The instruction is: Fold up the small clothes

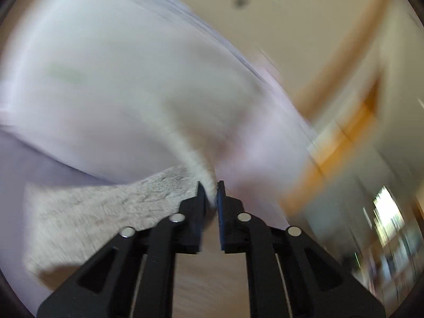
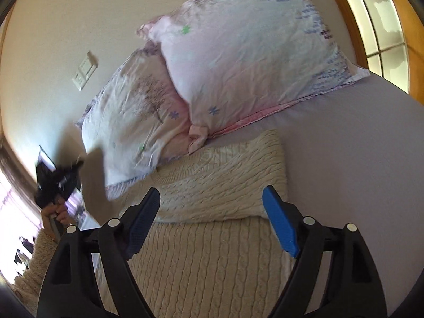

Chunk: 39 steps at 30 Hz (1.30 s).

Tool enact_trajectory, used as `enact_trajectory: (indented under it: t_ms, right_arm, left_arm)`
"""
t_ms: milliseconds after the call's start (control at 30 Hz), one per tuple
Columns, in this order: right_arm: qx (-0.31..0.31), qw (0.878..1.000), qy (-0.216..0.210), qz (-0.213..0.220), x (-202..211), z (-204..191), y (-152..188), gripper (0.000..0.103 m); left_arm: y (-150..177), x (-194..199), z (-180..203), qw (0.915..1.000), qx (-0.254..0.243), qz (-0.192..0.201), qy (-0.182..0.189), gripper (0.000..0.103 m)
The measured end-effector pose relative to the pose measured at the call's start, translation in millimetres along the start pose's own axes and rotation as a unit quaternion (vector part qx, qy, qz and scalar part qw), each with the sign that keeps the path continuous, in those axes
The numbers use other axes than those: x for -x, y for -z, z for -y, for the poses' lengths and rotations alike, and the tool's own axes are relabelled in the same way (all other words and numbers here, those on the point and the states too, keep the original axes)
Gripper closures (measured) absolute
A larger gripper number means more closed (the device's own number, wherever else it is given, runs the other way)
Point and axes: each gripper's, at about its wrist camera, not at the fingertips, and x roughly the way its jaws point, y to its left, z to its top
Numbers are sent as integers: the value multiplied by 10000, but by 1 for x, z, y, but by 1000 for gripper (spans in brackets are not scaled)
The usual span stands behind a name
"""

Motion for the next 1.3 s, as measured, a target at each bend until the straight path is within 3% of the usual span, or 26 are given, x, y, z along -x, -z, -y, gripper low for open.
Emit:
enact_trajectory:
  t_ms: [33,67,100,133,233,333,467,600,767,933,967,1000,1033,1067,1100,1167,1300]
  right_arm:
    - [42,10000,-15,-49,2,-2,2,22]
    - [90,9999,-68,-111,7,-2,6,22]
    - [122,9998,-105,-139,12,-2,8,20]
    - [192,9995,-151,-176,21,-1,13,15]
    - [294,9984,-370,-326,47,9,28,12]
    - [294,9952,-696,-616,71,22,52,12]
    - [68,9843,-1286,-1206,94,41,93,12]
    - [-488,9726,-1508,-1704,97,70,139,14]
    - [-1467,9567,-1771,-1787,74,107,175,26]
    - [-1727,9421,-2260,-1776,55,107,193,36]
    - [-1748,9398,-2335,-1783,51,105,194,40]
    - [-1750,9373,-2423,-1795,49,104,195,56]
    - [-1681,9343,-2557,-1830,47,100,197,79]
    - [-1569,9331,-2651,-1855,47,94,197,90]
    - [-1415,9342,-2711,-1840,49,87,195,95]
    - [-1235,9343,-2845,-1760,58,78,183,95]
    - [-726,9394,-3140,-1171,76,48,128,95]
  left_arm:
    - [16,-18,21,9988,-169,-377,275,69]
    - [39,-32,40,9946,-318,-836,532,62]
    - [55,-36,50,9914,-405,-1065,645,52]
    - [76,-31,58,9880,-546,-1257,708,50]
    - [109,4,58,9865,-770,-1322,587,43]
    - [139,65,44,9882,-888,-1215,283,37]
    - [185,155,6,9936,-384,-1061,8,31]
    - [240,204,-35,9925,404,-1137,-183,26]
    - [281,188,-67,9850,995,-1405,-143,25]
    - [293,168,-76,9818,1318,-1364,132,26]
    - [294,166,-78,9811,1418,-1296,223,26]
    - [295,164,-80,9799,1518,-1250,328,33]
    - [294,158,-78,9788,1566,-1262,389,49]
    - [296,152,-77,9753,1661,-1380,462,61]
    - [297,148,-76,9730,1711,-1474,487,90]
    - [297,142,-71,9692,1768,-1642,496,96]
    - [260,147,-44,9769,1479,-1265,883,97]
